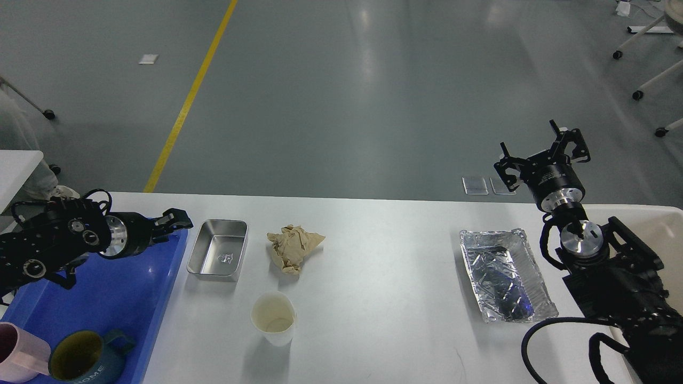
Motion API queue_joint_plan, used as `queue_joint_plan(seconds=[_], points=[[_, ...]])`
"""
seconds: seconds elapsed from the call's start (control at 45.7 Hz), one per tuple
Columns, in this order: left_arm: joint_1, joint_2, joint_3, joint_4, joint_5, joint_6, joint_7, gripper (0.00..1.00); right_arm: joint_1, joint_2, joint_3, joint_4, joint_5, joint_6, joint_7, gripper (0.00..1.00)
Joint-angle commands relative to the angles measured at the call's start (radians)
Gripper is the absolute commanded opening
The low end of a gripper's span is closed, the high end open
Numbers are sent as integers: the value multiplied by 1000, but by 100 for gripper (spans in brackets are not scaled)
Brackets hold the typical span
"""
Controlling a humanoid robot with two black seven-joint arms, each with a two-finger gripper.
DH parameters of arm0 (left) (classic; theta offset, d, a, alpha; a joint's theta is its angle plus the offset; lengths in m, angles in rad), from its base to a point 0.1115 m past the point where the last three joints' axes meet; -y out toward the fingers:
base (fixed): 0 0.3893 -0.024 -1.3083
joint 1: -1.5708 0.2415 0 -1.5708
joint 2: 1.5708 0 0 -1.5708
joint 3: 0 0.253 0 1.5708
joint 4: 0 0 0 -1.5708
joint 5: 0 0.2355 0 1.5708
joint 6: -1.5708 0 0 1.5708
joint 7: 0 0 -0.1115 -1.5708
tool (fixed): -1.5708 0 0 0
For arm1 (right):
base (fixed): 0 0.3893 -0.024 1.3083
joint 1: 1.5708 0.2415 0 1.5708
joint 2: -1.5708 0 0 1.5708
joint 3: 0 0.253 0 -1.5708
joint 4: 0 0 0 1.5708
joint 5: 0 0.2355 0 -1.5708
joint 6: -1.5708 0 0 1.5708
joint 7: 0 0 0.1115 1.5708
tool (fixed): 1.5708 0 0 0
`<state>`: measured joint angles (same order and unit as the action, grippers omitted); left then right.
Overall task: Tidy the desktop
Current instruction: 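Reach the left gripper to the small steel tray and grasp its rim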
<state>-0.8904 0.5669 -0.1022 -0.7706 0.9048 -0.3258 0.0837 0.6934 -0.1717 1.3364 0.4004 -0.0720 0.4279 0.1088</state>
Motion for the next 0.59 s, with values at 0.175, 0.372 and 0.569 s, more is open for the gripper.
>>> queue_joint_plan(seconds=[0.175,0.372,0.569], points=[[15,-48,3,57,68,-1,1,55,-3,-19,-2,-2,0,0,-3,100],[16,-102,3,122,71,-1,-2,46,-2,-19,-2,-2,0,0,-3,100],[16,-144,3,174,82,-4,-12,44,-2,-20,-2,-2,0,0,-3,100]])
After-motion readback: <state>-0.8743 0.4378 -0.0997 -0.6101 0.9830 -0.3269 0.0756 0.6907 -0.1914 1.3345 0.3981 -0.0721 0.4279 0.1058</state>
